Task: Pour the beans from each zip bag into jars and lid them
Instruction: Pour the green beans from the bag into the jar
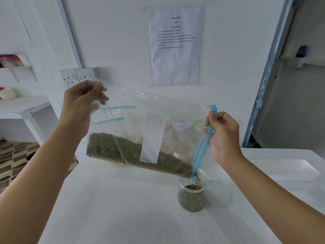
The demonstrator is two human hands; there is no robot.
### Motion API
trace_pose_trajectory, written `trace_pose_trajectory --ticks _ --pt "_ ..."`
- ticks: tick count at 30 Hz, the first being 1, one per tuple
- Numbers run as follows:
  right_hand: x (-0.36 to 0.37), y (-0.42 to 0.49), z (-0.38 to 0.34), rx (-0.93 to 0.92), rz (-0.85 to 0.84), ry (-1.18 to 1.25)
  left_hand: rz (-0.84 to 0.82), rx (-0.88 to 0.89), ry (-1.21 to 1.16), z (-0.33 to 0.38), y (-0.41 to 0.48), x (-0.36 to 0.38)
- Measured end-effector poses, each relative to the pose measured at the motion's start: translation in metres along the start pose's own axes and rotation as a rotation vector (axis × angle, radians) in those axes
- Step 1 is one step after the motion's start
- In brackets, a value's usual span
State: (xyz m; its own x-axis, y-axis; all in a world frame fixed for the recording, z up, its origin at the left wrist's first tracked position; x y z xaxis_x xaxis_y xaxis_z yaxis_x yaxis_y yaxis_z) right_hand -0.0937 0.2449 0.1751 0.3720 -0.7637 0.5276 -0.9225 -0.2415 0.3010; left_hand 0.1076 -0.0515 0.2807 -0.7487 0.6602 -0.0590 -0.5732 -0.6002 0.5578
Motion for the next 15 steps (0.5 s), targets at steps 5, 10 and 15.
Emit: trace_pose_trajectory --ticks 5,10,15 --pt "0.0001 0.0011 -0.0009 -0.003 -0.01 0.007 0.003 0.001 0.016 0.0003 0.0024 -0.0007" --pt "-0.0001 0.0034 0.0009 -0.01 -0.011 -0.006 0.005 -0.005 0.023 -0.0003 0.0038 -0.0011" --pt "-0.0006 0.0029 0.0019 -0.014 -0.012 -0.003 -0.003 0.001 0.028 -0.0014 0.007 -0.0007"
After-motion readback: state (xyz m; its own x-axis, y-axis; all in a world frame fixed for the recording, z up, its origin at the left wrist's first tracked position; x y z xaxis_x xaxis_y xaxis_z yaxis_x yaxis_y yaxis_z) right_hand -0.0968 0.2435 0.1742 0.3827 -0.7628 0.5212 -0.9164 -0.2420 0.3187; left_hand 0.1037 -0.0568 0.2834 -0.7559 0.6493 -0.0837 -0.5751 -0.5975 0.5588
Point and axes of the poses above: each hand's wrist, its own y-axis towards the middle knuckle, its own x-axis out of the palm, z = x × y, the point moved 6 cm from there along y, towards the middle knuckle, and after that the axes turned 5 degrees about y, right-handed, at the moved point
